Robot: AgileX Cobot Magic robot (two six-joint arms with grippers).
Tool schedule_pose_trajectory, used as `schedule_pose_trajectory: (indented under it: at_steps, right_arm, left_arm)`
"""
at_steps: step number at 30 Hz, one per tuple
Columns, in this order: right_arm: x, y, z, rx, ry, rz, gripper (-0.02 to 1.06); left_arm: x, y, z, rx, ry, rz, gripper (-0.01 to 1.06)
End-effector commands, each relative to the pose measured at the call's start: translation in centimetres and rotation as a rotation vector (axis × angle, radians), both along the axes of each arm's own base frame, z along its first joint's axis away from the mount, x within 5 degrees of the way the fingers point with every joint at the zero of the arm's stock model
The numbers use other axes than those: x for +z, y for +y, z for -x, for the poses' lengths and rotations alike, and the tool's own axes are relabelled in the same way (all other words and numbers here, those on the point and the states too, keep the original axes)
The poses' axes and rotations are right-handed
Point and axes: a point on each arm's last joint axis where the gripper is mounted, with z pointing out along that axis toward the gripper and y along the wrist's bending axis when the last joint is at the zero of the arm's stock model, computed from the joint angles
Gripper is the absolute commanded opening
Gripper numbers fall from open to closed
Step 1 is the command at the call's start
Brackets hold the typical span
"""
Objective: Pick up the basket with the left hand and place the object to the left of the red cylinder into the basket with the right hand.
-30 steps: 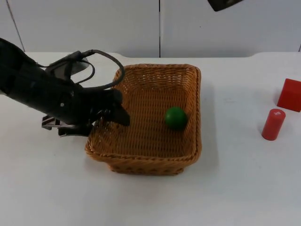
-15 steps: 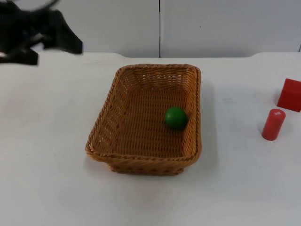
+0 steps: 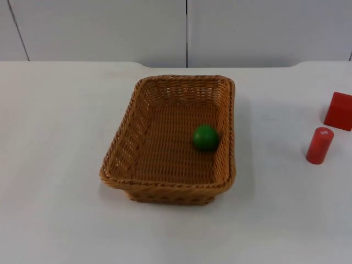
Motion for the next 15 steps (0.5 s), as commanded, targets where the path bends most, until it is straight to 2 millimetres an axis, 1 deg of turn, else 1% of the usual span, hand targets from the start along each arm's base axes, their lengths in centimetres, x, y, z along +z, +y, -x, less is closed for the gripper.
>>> schedule_pose_trajectory:
  at_steps: [1, 2, 3, 7, 8, 12, 13, 14, 15]
  right_arm:
    - [-1.5, -1.7, 1.5, 0.004, -0.017, -0.016, 0.74]
    - [-1.5, -1.7, 1.5, 0.004, -0.017, -0.016, 0.74]
    - [-1.8, -2.3, 2.0, 0.002, -0.021, -0.027, 0.74]
    - [-4.0, -4.2, 3.8, 0.000, -0.018, -0.038, 0.74]
    - [-4.0, -4.2, 3.8, 0.000, -0.018, -0.038, 0.74]
    - [-6.5, -6.1, 5.4, -0.019, 0.005, -0.084, 0.74]
    - [-6.5, -6.1, 5.4, -0.019, 0.005, -0.084, 0.74]
    - [-7.2, -6.5, 5.7, -0.024, 0.015, -0.082, 0.74]
    - [-7.9, -7.0, 6.1, -0.027, 0.026, -0.079, 0.74]
  left_arm:
    - [0.2, 0.0, 3.4, 0.000, -0.040, -0.001, 0.90]
    - [0.2, 0.0, 3.4, 0.000, -0.040, -0.001, 0.90]
    - [0.2, 0.0, 4.6, 0.000, -0.064, -0.001, 0.90]
    - [-1.0, 0.0, 9.1, 0.011, -0.134, 0.007, 0.90]
    - [-1.0, 0.0, 9.1, 0.011, -0.134, 0.007, 0.90]
    - [-1.7, 0.1, 13.1, 0.034, -0.202, 0.024, 0.90]
    - [-1.7, 0.1, 13.1, 0.034, -0.202, 0.024, 0.90]
    - [-1.8, 0.2, 14.5, 0.038, -0.228, 0.025, 0.90]
    - [-1.9, 0.2, 15.4, 0.048, -0.248, 0.026, 0.90]
